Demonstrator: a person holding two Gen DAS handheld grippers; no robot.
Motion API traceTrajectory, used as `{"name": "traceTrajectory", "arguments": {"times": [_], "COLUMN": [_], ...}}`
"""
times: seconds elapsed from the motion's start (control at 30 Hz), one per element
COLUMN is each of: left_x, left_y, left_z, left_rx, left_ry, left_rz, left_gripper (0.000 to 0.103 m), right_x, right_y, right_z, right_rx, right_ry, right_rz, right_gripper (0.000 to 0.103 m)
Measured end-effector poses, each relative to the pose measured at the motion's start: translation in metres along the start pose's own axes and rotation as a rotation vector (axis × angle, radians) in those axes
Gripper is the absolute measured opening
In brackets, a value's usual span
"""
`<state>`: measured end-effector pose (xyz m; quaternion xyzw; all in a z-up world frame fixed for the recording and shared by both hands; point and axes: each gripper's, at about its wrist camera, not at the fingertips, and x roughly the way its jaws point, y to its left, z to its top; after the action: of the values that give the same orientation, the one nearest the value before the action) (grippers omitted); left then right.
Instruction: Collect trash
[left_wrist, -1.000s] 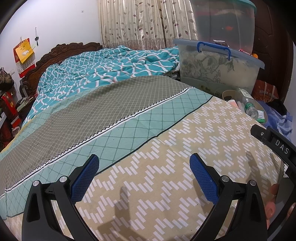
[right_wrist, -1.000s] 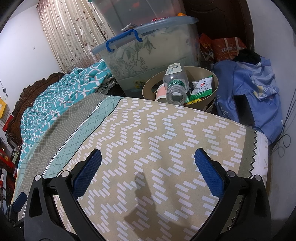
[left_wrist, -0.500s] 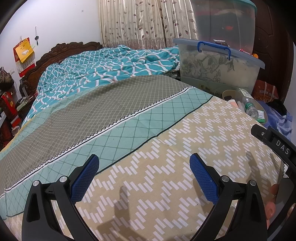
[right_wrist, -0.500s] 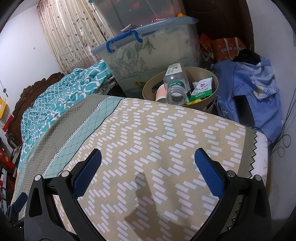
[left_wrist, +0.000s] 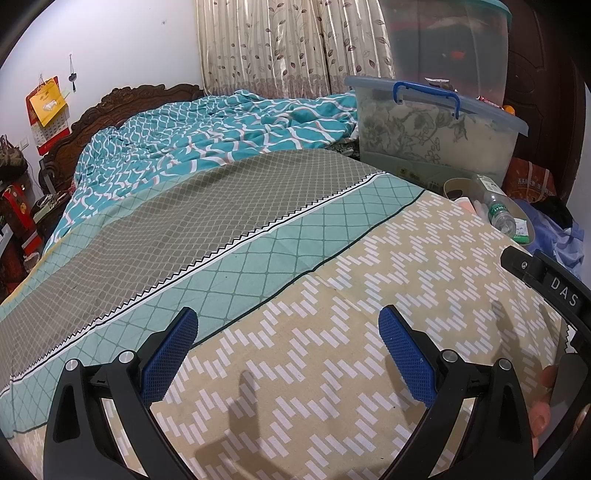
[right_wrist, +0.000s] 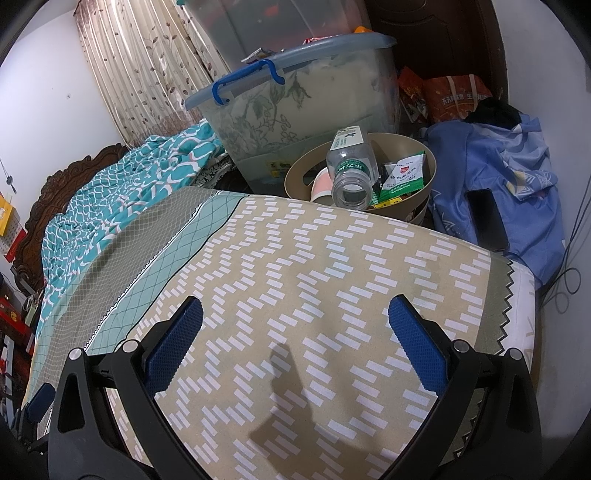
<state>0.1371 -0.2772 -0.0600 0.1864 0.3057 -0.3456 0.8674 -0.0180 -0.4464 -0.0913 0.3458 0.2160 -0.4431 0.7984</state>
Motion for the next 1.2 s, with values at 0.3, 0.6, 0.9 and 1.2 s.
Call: {"name": "traceTrajectory", "arguments": {"times": [0.3,0.6,0.9,1.2], "left_x": [0.001,-0.001,-0.001,-0.007], "left_y": [-0.001,-0.003,-0.005,-0.01], "left_z": [-0.004,-0.004,-0.002,-0.002], "left_rx": [-0.001,0.019,0.022,0.045], "left_ry": [0.003,-0.001,0.0,-0.039], "left_rz": [-0.016,-0.016,-0.017,-0.027], "left_gripper": [0.094,0.094,0.094,0.094], "right_x": [0.0,0.0,0.0,0.0], "right_y": [0.0,0.0,0.0,0.0], "right_z": [0.0,0.0,0.0,0.001], "right_rx": [0.0,-0.001,0.0,0.0], "right_ry": [0.0,0.001,0.001,0.001], "right_rz": [0.0,0.0,0.0,0.0], "right_gripper": [0.099,0.099,0.099,0.099]}}
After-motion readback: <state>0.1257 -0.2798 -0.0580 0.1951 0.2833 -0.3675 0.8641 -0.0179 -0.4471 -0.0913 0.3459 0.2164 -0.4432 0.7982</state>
